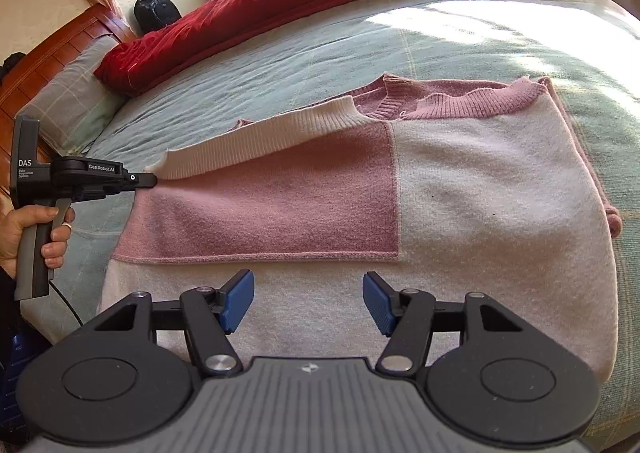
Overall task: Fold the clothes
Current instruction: 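Pinch the pink fabric beside the white rib with the left tool and release, then withdraw both tools from the sweater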
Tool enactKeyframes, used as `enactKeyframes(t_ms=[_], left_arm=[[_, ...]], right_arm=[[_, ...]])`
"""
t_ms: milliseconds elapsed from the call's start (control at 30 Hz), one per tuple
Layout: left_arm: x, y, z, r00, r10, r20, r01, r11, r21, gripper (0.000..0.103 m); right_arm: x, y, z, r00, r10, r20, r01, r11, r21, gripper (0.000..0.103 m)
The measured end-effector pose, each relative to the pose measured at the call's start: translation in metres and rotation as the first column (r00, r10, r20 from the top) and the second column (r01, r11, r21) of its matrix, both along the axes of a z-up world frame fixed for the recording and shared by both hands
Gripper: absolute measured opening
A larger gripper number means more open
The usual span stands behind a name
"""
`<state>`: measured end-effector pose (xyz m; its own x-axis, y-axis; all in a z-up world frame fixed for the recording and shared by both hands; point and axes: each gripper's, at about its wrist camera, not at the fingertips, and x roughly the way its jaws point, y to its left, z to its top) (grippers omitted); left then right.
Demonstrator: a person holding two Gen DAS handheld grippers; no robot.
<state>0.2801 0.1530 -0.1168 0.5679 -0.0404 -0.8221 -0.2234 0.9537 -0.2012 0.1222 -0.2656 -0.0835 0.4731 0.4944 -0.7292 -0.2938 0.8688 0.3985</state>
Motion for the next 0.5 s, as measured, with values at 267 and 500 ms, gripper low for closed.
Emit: enactKeyframes(t_ms=[267, 500], left_arm=[[-0.003, 0.004, 0.013, 1.0, 0.009, 0.005, -0.009, 0.999, 0.044, 0.019], [-0.012, -0.026, 0.049, 0.987, -0.158, 0.041, 0.158, 0.987, 0.005, 0.039]], right_arm=[[0.018, -0.043, 0.03, 0.994, -0.057, 0.096, 0.06, 0.998, -0.028, 0.065], [0.066, -0.075, 0.025, 0.984, -0.109, 0.142, 0.134, 0.974, -0.18, 0.042]])
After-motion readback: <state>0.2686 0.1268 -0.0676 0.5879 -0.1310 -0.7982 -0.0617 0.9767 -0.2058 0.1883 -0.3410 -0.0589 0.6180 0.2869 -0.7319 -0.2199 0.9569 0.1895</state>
